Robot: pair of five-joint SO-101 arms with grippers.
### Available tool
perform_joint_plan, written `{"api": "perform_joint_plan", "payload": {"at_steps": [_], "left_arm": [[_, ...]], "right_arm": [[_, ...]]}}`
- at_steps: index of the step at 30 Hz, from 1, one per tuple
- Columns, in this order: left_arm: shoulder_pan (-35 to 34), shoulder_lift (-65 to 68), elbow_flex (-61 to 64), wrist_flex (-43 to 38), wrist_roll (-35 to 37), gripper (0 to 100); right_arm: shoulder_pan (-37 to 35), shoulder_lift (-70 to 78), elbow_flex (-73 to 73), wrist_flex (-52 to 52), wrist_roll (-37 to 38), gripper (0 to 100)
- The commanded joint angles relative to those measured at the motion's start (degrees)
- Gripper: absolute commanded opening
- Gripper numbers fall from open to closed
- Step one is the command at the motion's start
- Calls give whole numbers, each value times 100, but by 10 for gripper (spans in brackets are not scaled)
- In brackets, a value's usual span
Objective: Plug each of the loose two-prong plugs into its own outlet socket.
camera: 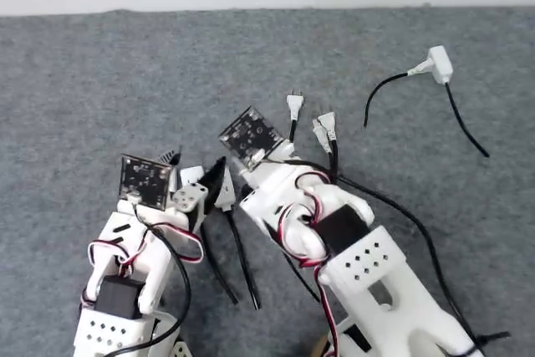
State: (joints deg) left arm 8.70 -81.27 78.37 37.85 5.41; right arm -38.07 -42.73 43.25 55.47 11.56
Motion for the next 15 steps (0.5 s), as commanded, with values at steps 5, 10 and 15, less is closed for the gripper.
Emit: {"api": "perform_joint_plan", "payload": {"at_steps": [5,10,15], "left_arm": [[176,-88,-787,563,53,246],[211,-88,-1191,1029,44,246],[220,-88,-1191,1020,-53,246]], "right_arm": [[-347,-163,-369,207,62,7],[-321,-180,-360,207,53,7],[-347,-215,-369,338,53,7]]}}
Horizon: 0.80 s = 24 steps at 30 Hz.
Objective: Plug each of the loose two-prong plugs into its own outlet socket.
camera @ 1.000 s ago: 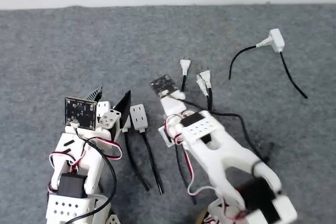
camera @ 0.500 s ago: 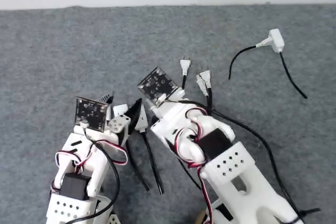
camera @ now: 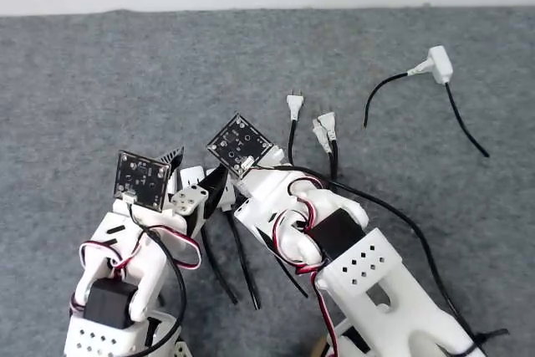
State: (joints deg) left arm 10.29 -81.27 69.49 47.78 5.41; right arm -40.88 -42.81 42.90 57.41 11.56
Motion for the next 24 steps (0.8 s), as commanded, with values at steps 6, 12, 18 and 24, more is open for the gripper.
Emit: {"api": "perform_joint_plan", "payload": {"at_steps": [6,12,18,24], "left_arm": [[211,-88,-215,-44,-105,246],[237,-88,-224,-53,-114,246],[246,-79,198,-492,-290,246],[246,-62,409,-668,-273,246]], "right_arm": [[-75,-207,-343,215,70,7],[-75,-215,-334,224,97,7],[-233,-224,-360,409,105,7],[-286,-813,-334,479,97,7]]}}
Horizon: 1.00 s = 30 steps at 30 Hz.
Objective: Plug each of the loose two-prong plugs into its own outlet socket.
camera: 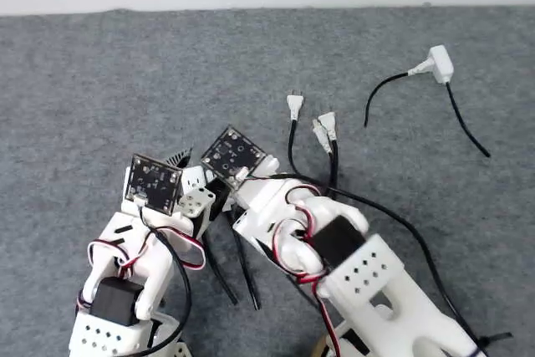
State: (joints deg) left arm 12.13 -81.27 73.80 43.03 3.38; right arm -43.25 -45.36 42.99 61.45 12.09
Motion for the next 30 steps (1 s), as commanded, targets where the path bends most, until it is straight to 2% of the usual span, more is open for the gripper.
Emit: {"api": "perform_joint_plan", "payload": {"at_steps": [1,9,30], "left_arm": [[62,-53,-13,-193,-70,246],[457,-53,374,-440,-70,246],[484,-44,462,-519,-79,245]], "right_arm": [[-48,-664,-343,136,44,7],[242,-1103,-343,189,53,7],[295,-1121,-422,330,53,7]]}}
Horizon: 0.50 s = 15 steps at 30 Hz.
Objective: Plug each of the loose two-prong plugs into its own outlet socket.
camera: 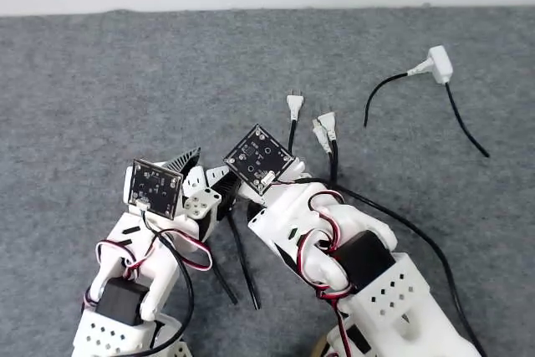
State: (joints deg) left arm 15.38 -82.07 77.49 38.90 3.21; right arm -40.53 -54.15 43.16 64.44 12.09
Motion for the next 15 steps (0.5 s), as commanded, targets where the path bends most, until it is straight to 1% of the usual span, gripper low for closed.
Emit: {"api": "perform_joint_plan", "payload": {"at_steps": [1,5,15], "left_arm": [[158,44,136,-149,-62,245],[167,44,163,-202,-62,245],[167,44,171,-211,-53,245]], "right_arm": [[22,-242,-510,119,53,7],[40,-233,-809,426,53,7],[31,-233,-826,444,53,7]]}}
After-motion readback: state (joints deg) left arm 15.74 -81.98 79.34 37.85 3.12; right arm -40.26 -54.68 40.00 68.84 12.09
